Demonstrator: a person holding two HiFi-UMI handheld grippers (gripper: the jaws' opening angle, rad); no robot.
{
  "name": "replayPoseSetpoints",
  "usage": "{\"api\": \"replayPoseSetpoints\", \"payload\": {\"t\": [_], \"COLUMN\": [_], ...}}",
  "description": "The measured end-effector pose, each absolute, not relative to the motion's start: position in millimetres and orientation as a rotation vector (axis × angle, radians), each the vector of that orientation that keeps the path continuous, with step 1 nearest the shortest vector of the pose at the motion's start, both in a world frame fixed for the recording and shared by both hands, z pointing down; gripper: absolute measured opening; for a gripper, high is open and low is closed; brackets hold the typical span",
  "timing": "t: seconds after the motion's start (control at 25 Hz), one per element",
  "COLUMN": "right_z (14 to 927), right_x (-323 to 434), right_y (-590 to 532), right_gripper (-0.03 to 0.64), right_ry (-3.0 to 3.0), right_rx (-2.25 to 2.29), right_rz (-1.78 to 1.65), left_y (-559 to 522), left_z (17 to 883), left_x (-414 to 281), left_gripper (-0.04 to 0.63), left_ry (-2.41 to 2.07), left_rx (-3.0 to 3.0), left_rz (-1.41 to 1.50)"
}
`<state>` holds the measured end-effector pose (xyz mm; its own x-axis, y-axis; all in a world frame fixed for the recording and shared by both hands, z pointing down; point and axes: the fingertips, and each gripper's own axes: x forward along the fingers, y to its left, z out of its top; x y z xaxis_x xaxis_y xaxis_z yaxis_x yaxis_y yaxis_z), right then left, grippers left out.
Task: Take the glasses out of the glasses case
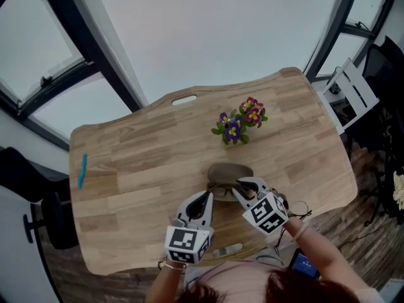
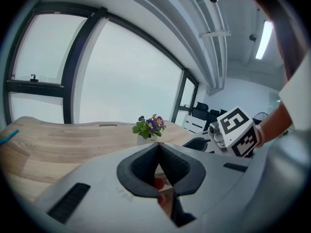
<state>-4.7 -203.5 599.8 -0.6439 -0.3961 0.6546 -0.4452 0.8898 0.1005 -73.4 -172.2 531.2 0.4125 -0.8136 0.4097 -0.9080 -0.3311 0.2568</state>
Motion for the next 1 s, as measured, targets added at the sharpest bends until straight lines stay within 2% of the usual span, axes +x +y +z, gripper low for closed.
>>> {"api": "replayPoseSetpoints", "payload": {"t": [1.0], "right_z": [681], "right_x": [-13], "right_y": [-201], "right_gripper": [0.06], "right_ry": [-2.155], "right_rx": [0.287], "right_rz": [0.033], "left_y": [-186], "left_z": [558], "left_x": [-82], "left_gripper": [-0.003], "left_ry": [-1.463], "left_rx": [2.146], "left_rz": [0.323]}}
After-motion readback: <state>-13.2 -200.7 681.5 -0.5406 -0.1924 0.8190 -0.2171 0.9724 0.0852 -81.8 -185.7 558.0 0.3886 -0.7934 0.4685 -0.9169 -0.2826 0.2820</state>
